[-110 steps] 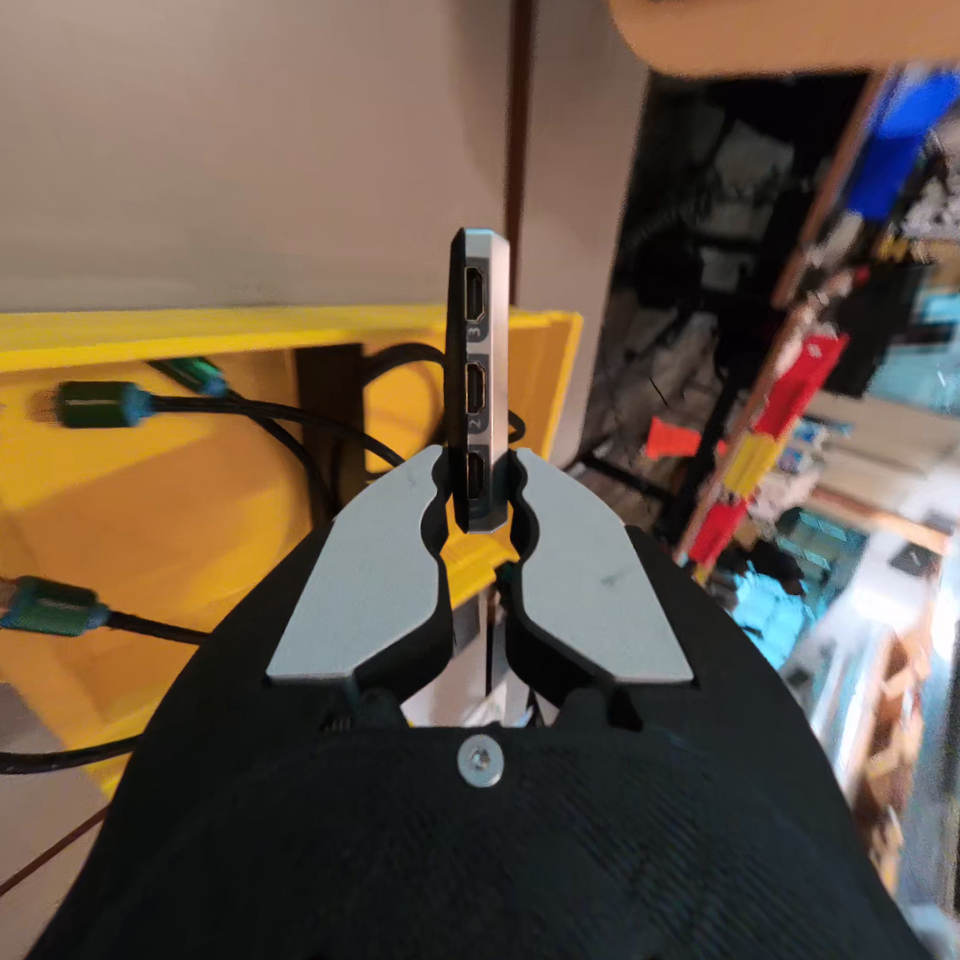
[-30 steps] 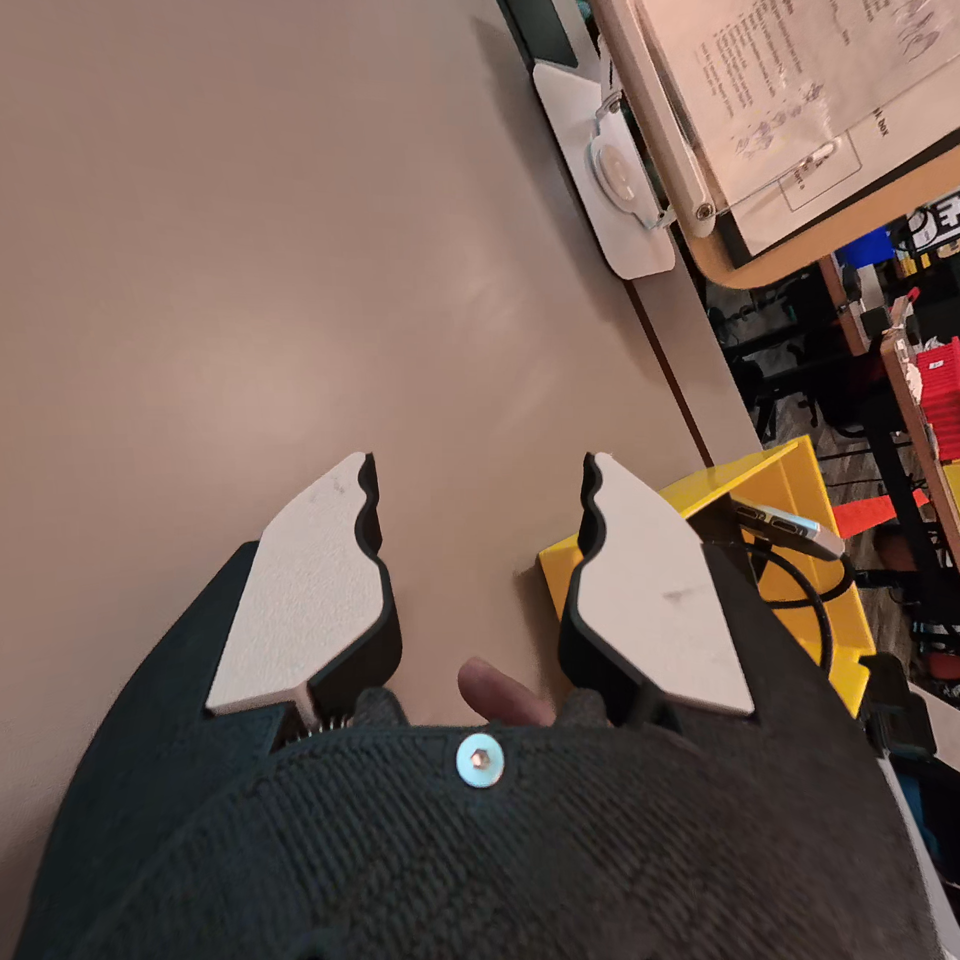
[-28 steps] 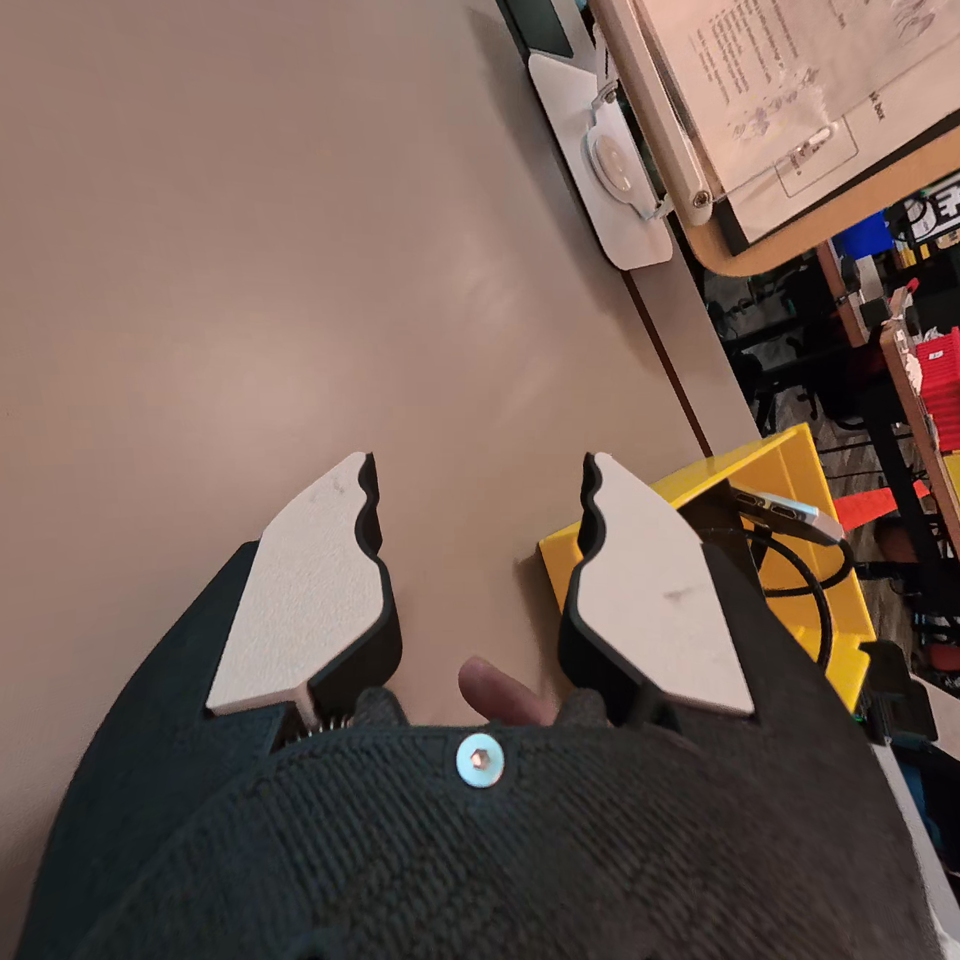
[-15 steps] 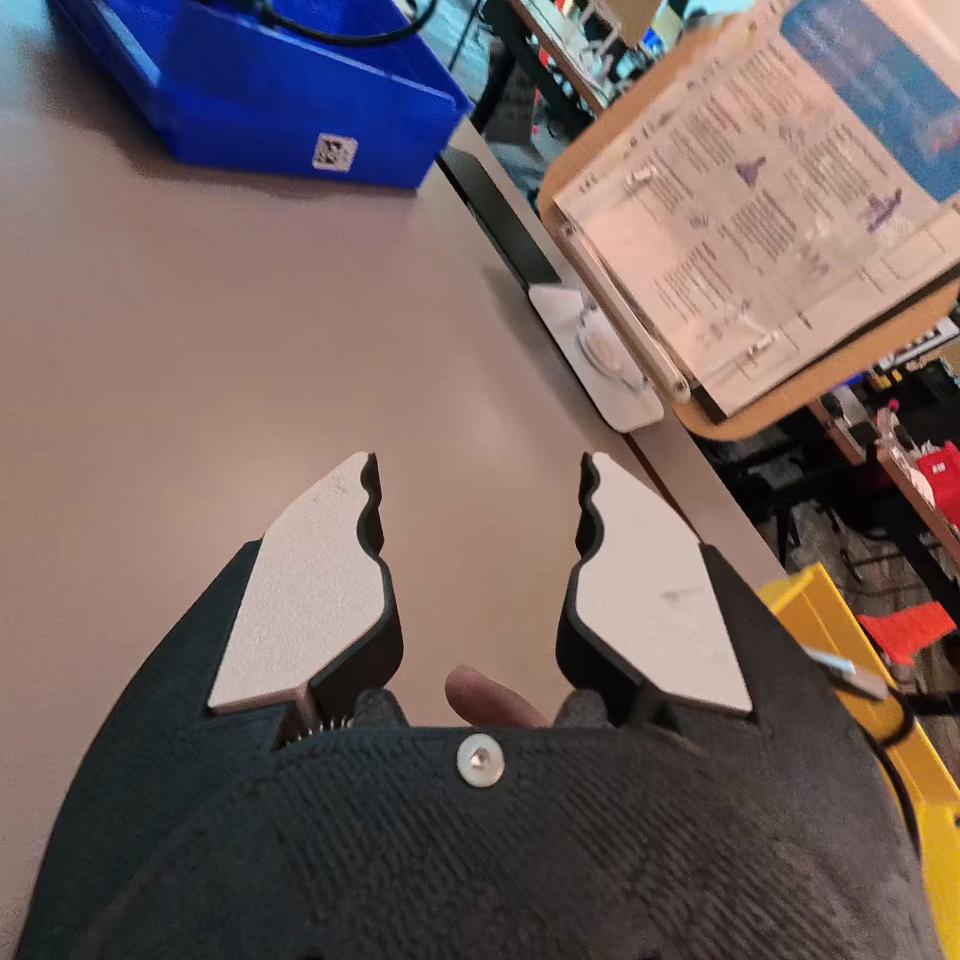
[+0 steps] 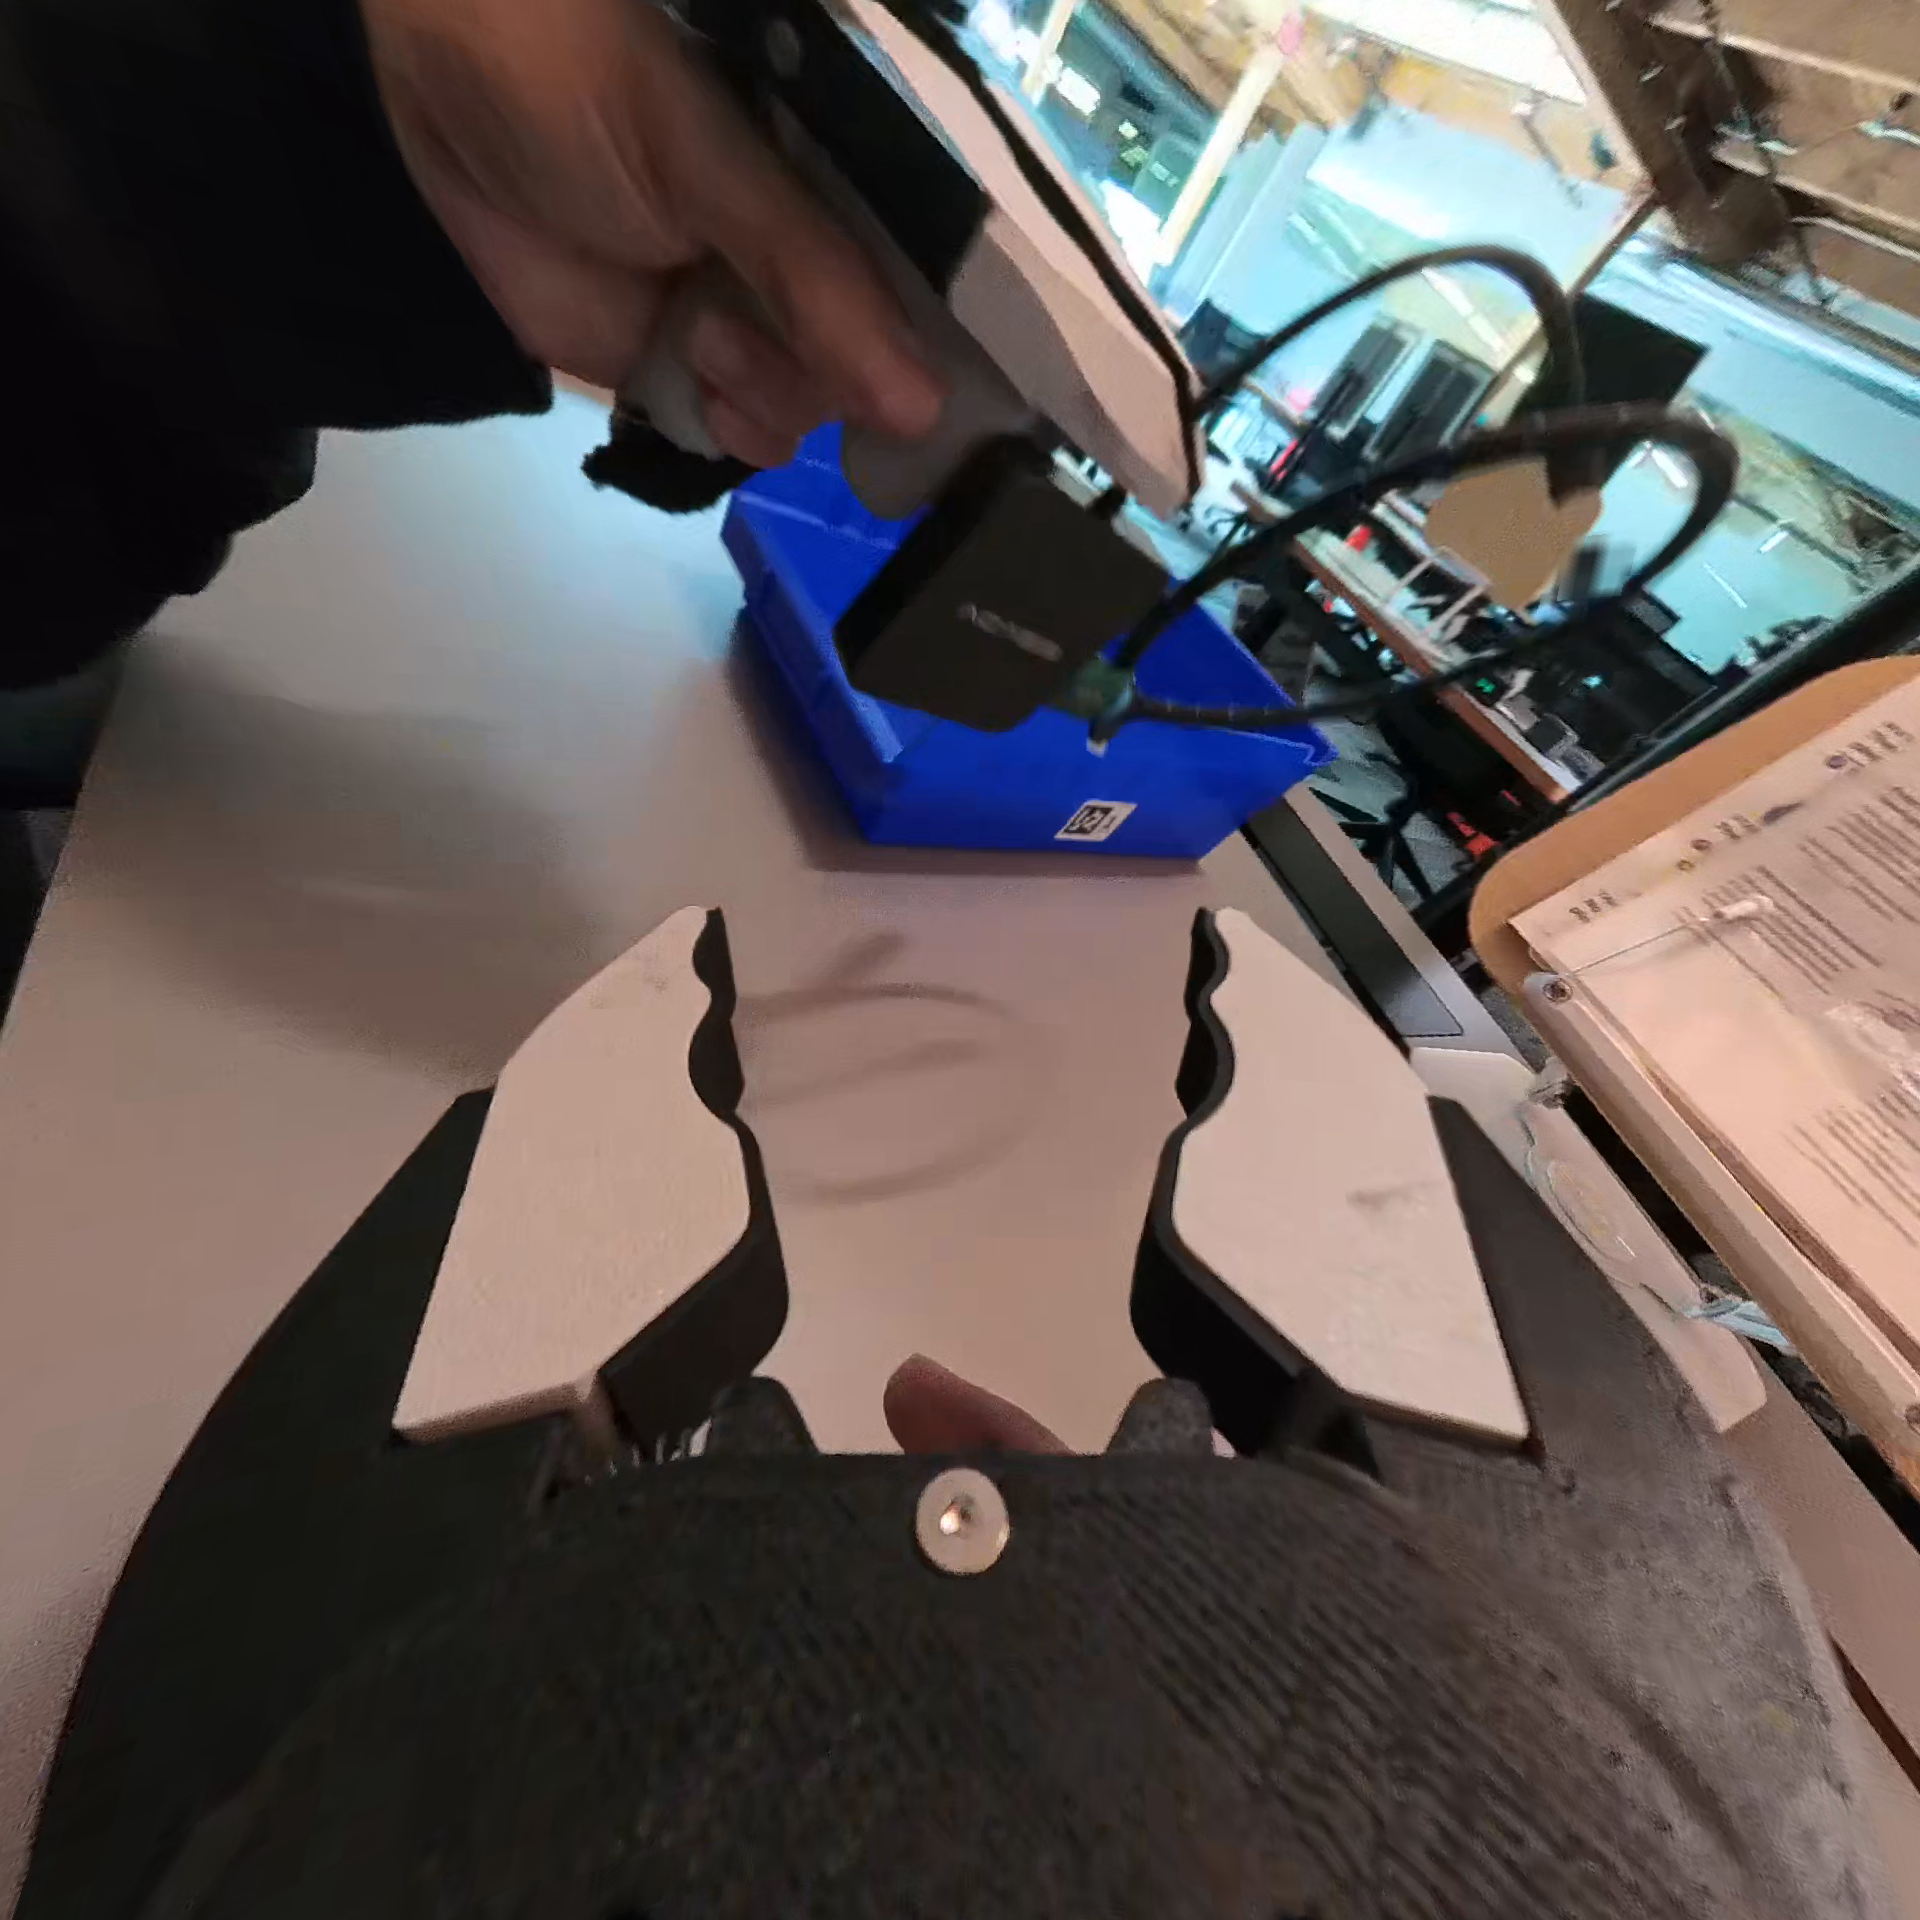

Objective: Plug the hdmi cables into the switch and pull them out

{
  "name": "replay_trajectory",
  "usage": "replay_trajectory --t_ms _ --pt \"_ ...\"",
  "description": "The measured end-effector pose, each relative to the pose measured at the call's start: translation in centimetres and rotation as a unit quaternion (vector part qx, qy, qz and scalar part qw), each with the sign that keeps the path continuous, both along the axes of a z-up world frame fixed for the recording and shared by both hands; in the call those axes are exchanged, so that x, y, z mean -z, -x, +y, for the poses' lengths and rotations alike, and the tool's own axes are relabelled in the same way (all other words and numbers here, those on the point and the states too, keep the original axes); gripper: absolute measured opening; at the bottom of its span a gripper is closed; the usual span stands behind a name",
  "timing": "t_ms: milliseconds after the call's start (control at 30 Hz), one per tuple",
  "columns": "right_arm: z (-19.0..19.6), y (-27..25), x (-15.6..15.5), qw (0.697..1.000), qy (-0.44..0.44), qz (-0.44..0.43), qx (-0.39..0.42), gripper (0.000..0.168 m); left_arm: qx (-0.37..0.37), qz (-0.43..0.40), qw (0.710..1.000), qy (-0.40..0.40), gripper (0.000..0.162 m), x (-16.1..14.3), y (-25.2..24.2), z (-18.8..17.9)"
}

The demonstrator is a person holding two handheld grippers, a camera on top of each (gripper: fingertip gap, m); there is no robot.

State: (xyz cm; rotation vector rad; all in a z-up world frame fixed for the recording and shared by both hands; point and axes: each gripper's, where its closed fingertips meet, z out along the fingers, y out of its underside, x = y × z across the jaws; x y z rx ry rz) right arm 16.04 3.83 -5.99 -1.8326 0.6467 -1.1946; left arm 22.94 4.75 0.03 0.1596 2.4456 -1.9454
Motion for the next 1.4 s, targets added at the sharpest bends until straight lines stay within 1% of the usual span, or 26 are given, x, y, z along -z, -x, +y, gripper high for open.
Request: replay_trajectory --t_ms 33,133,233,367,467,533,567,600,667,700,767,800,867,933,1000,1067,1100,1133,1200,1300,1400 --pt "0.0 0.0 0.2 1.0 0.012 0.006 -0.001 0.084 0.003 0.003 1.0 -0.017 0.003 0.9 0.4 -0.4" --pt "-0.7 0.6 0.1 0.999 0.036 0.027 -0.003 0.083 0.0 -0.024 0.995 -0.093 0.004 4.2 1.3 -1.3" --pt "-2.6 0.9 -1.2 0.999 0.031 0.021 0.024 0.08 0.015 -0.063 0.983 -0.169 0.003 7.1 2.9 -2.0" --pt "-5.7 1.2 -3.0 0.998 0.025 0.003 0.064 0.075 0.093 -0.07 0.96 -0.253 0.003 11.8 6.7 -3.0" --pt "-7.5 1.4 -3.6 0.997 0.016 -0.005 0.079 0.073 0.12 -0.081 0.949 -0.279 0.004 15.0 8.8 -4.6" --pt "-8.3 1.5 -3.3 0.996 0.021 0.005 0.087 0.073 0.125 -0.089 0.948 -0.28 0.004 16.3 9.4 -5.5" --pt "-8.6 1.6 -3.2 0.995 0.027 0.008 0.091 0.072 0.131 -0.085 0.949 -0.275 0.004 16.5 9.6 -5.7" --pt "-8.9 1.7 -3.1 0.995 0.036 0.01 0.095 0.072 0.133 -0.074 0.952 -0.267 0.009 16.4 9.7 -5.9" --pt "-9.4 1.8 -3.0 0.993 0.054 0.012 0.102 0.073 0.135 -0.047 0.961 -0.238 0.034 14.7 9.5 -5.7" --pt "-9.6 1.9 -3.0 0.992 0.061 0.011 0.106 0.073 0.136 -0.033 0.965 -0.221 0.042 13.6 9.2 -5.3" --pt "-10.0 2.0 -3.0 0.991 0.068 0.011 0.112 0.073 0.136 -0.01 0.968 -0.212 0.053 11.9 8.5 -3.9" --pt "-10.2 2.0 -3.1 0.991 0.065 0.011 0.114 0.073 0.133 -0.007 0.965 -0.226 0.056 11.8 8.1 -3.0" --pt "-10.5 1.9 -3.2 0.992 0.057 0.01 0.116 0.072 0.113 -0.023 0.951 -0.288 0.067 13.1 7.0 -1.0" --pt "-10.8 1.9 -3.2 0.991 0.052 0.01 0.12 0.072 0.08 -0.054 0.929 -0.356 0.073 15.2 6.1 0.3" --pt "-10.8 1.7 -2.8 0.991 0.048 0.016 0.121 0.072 0.068 -0.069 0.91 -0.404 0.079 17.1 6.5 0.6" --pt "-10.7 1.5 -2.1 0.992 0.051 0.028 0.116 0.072 0.08 -0.073 0.892 -0.439 0.085 18.9 7.5 0.4" --pt "-10.6 1.4 -1.8 0.991 0.056 0.034 0.114 0.072 0.081 -0.075 0.888 -0.446 0.085 19.6 7.7 0.0" --pt "-10.5 1.4 -1.4 0.991 0.062 0.04 0.111 0.073 0.076 -0.068 0.89 -0.444 0.088 19.9 7.8 -0.5" --pt "-10.3 1.3 -0.6 0.991 0.067 0.054 0.101 0.073 0.071 -0.047 0.897 -0.433 0.086 20.0 7.7 -1.3" --pt "-9.7 1.3 0.8 0.991 0.063 0.085 0.079 0.073 0.084 -0.036 0.911 -0.402 0.069 19.9 7.1 -1.9" --pt "-9.3 1.4 2.4 0.989 0.064 0.122 0.061 0.073 0.129 -0.049 0.924 -0.357 0.069 19.8 6.9 -2.5"
